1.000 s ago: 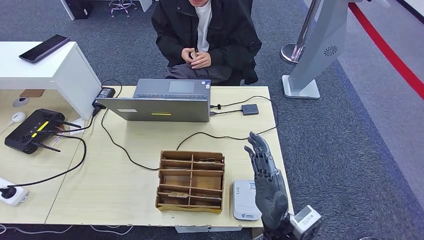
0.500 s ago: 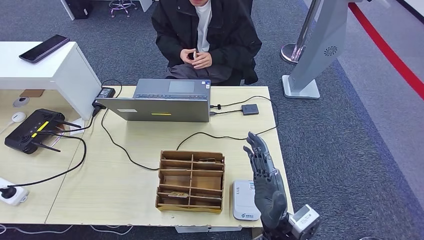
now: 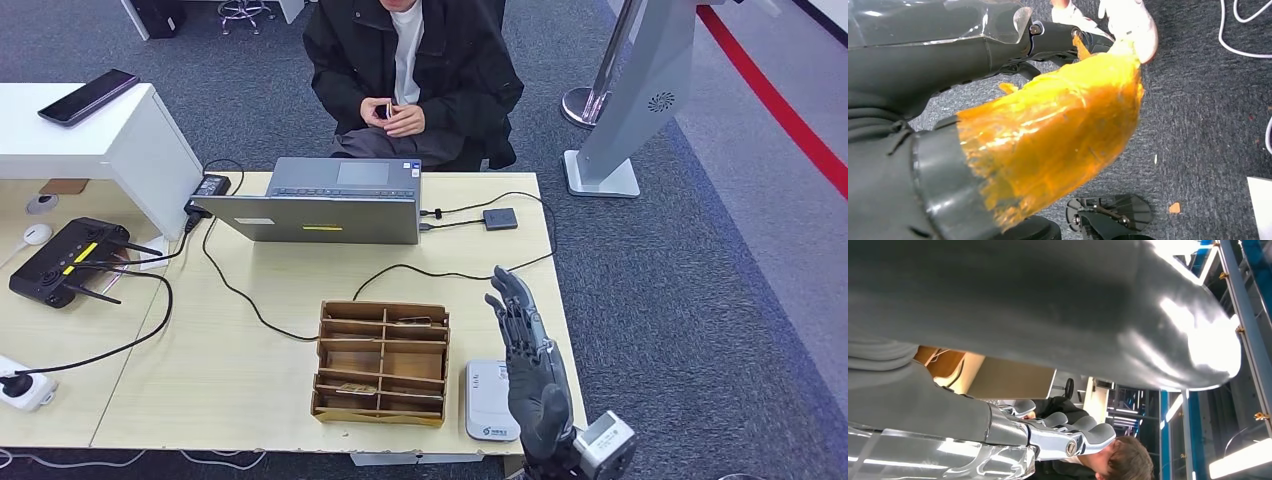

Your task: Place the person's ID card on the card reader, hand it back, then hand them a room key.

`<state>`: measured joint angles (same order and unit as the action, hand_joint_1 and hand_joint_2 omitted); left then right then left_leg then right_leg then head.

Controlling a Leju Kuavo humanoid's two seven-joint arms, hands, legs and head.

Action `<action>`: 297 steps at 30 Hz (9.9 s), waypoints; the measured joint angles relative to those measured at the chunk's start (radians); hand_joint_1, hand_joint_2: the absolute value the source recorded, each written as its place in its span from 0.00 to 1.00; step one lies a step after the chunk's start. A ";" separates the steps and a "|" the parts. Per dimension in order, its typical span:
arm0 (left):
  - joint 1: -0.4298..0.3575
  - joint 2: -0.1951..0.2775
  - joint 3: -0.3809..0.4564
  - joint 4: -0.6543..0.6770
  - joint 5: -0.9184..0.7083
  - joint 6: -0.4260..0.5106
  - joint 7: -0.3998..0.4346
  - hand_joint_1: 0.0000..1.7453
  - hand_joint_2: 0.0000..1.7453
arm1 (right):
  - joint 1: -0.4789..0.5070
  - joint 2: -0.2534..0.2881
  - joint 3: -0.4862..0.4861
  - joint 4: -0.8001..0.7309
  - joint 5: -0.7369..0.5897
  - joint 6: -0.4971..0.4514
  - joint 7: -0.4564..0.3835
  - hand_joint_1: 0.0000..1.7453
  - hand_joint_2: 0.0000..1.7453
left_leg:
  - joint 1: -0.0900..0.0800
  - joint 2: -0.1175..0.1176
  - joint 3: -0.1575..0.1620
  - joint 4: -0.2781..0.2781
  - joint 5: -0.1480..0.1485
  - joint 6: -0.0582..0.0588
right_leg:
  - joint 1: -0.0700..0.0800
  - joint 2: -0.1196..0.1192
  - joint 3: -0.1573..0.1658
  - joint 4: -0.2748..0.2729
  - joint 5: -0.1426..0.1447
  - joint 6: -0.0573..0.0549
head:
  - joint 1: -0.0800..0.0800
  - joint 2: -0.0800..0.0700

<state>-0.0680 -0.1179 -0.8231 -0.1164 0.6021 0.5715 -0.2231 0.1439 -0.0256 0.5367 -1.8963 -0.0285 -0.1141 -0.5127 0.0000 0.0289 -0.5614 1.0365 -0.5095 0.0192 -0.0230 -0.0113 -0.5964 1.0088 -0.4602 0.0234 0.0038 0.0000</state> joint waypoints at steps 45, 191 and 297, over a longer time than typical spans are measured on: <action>0.000 -0.001 -0.009 0.000 -0.006 0.003 0.003 0.00 0.00 | 0.010 0.000 0.000 -0.007 0.016 -0.014 0.000 0.00 0.00 | 0.000 0.000 0.000 0.000 0.000 0.000 | 0.000 0.000 0.000 0.000 0.000 0.000 | 0.000 0.000; -0.003 -0.015 -0.074 0.000 0.038 -0.003 0.048 0.00 0.00 | -0.219 -0.155 0.317 0.272 1.046 -0.159 0.456 0.00 1.00 | 0.000 0.000 -0.001 0.000 0.000 0.000 | 0.000 0.000 -0.001 0.000 0.000 0.000 | 0.000 0.000; -0.008 -0.002 -0.125 0.000 0.064 -0.018 0.062 0.00 0.00 | -0.223 -0.198 0.328 0.348 1.085 -0.107 0.505 0.26 1.00 | 0.000 0.000 -0.001 0.000 0.000 0.000 | 0.000 0.000 -0.001 0.000 -0.001 0.000 | 0.000 0.000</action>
<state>-0.0758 -0.1196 -0.9480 -0.1163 0.6657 0.5539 -0.1606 -0.0789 -0.2232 0.8652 -1.5478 1.0563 -0.2212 -0.0074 0.0004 0.0290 -0.5621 1.0364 -0.5098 0.0187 -0.0227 -0.0110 -0.5974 1.0089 -0.4607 0.0229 0.0038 0.0000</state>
